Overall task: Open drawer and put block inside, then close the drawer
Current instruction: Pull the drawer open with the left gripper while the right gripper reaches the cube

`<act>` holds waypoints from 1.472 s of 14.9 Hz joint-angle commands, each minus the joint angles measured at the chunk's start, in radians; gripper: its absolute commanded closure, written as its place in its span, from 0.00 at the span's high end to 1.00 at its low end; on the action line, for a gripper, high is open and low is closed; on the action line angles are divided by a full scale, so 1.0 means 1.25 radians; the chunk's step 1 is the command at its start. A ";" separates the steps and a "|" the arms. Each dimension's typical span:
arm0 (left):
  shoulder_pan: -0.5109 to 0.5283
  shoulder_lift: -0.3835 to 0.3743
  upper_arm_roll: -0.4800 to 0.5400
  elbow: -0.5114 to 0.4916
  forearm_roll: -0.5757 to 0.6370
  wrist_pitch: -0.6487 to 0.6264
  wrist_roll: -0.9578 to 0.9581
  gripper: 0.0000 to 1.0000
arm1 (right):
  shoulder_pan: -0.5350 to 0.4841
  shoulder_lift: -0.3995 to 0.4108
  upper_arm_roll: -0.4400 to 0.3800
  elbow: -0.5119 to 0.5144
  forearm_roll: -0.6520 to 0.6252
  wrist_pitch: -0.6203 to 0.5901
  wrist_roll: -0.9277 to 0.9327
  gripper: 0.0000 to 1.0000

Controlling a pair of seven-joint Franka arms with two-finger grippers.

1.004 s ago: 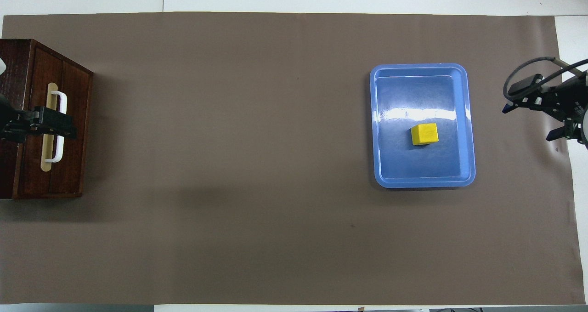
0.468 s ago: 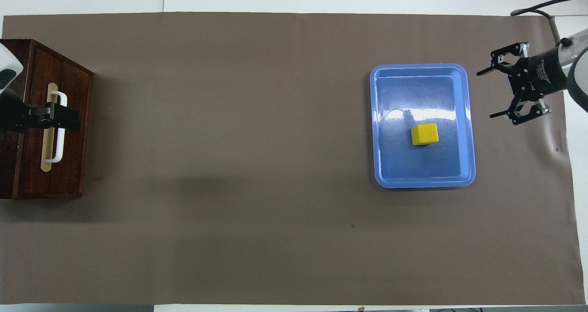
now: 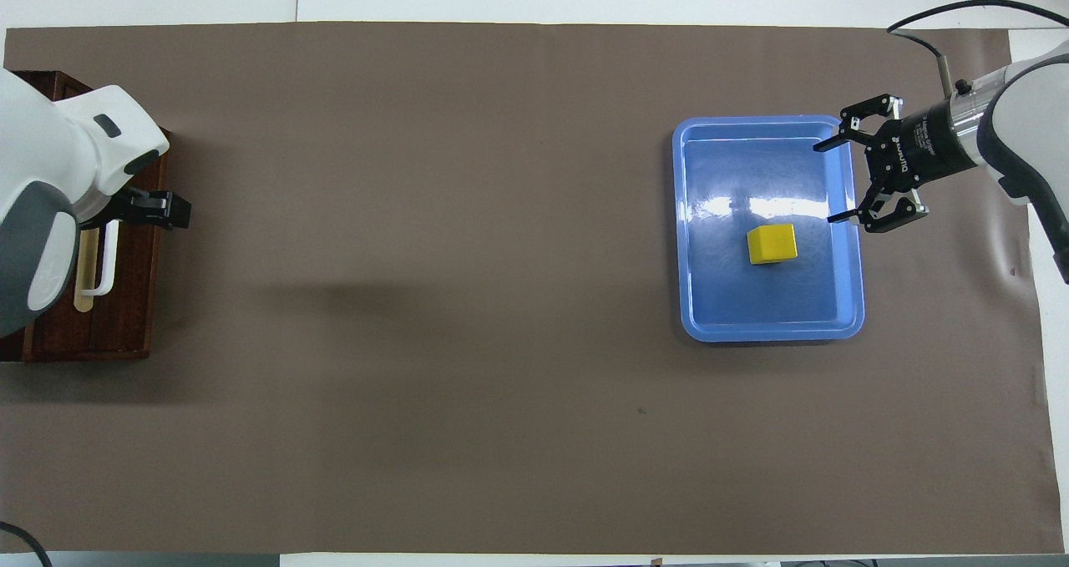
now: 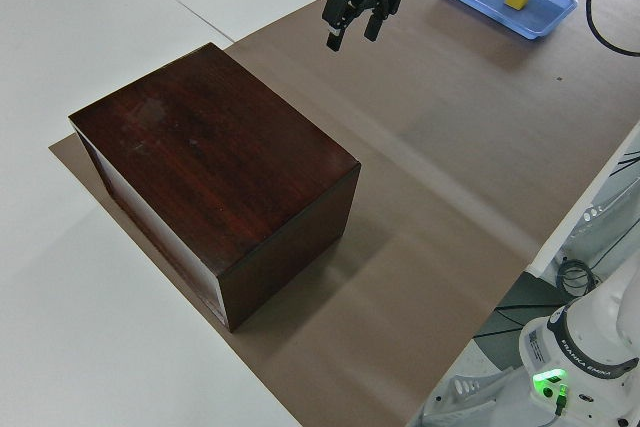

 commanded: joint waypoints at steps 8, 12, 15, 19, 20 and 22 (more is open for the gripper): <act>0.035 0.037 0.009 -0.115 0.123 0.203 -0.026 1.00 | -0.060 -0.037 0.000 -0.228 0.130 0.023 -0.197 1.00; 0.051 0.038 0.010 -0.137 0.135 0.241 -0.026 1.00 | -0.064 -0.058 0.000 -0.297 0.164 0.088 -0.243 1.00; 0.070 0.048 0.010 -0.152 0.136 0.280 -0.026 1.00 | -0.064 -0.057 0.000 -0.303 0.179 0.135 -0.244 1.00; 0.070 0.075 0.010 -0.147 0.136 0.294 -0.026 1.00 | -0.060 -0.055 0.000 -0.304 0.195 0.162 -0.244 1.00; 0.072 0.078 0.010 -0.147 0.136 0.308 -0.026 1.00 | -0.060 -0.052 0.001 -0.304 0.197 0.173 -0.244 1.00; 0.072 0.086 0.009 -0.146 0.135 0.316 -0.027 1.00 | -0.051 -0.043 0.001 -0.304 0.215 0.196 -0.250 1.00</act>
